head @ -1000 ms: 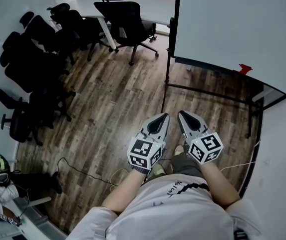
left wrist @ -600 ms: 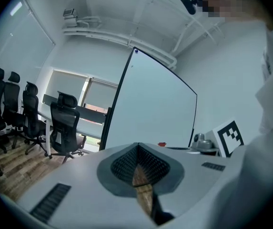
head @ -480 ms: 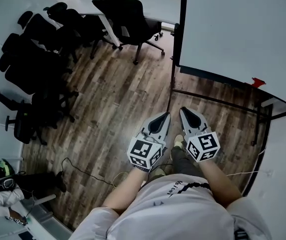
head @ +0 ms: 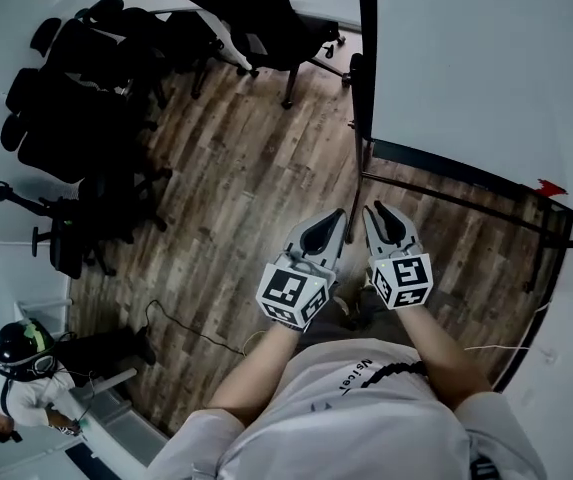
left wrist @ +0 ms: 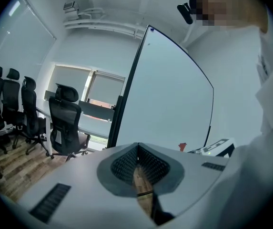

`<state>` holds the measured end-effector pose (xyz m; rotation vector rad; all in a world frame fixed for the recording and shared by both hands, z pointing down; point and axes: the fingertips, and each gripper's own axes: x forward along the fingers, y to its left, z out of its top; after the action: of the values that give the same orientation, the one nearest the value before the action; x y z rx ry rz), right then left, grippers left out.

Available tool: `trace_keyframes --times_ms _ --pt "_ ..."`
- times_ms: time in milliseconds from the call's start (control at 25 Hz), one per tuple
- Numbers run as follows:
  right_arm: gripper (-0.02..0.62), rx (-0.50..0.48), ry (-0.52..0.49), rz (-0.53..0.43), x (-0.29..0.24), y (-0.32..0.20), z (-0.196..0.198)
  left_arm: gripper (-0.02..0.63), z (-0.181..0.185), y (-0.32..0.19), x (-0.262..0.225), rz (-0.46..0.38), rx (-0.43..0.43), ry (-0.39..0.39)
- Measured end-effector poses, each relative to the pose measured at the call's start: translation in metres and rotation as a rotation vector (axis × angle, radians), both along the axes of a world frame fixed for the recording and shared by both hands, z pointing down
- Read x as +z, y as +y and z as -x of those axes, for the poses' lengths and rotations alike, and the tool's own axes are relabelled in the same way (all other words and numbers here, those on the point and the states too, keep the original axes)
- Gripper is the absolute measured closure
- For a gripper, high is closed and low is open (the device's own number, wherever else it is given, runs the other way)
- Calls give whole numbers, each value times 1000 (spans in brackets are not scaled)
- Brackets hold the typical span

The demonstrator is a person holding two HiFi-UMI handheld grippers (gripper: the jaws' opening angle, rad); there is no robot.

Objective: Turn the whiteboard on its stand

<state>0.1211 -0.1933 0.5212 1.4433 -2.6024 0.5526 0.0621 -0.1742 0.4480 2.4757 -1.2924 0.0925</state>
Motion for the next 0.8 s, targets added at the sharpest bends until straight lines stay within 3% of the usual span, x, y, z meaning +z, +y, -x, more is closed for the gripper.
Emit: trace_keyframes --times_ms 280,600,800 --pt "514 72 46 83 61 -39 16 594 12 -42 22 22 42 -10" --pt "506 248 113 117 126 -112 38 594 49 -99 64 61 158 4" --pt "455 384 131 136 173 -151 33 594 57 -137 102 68 213 -25"
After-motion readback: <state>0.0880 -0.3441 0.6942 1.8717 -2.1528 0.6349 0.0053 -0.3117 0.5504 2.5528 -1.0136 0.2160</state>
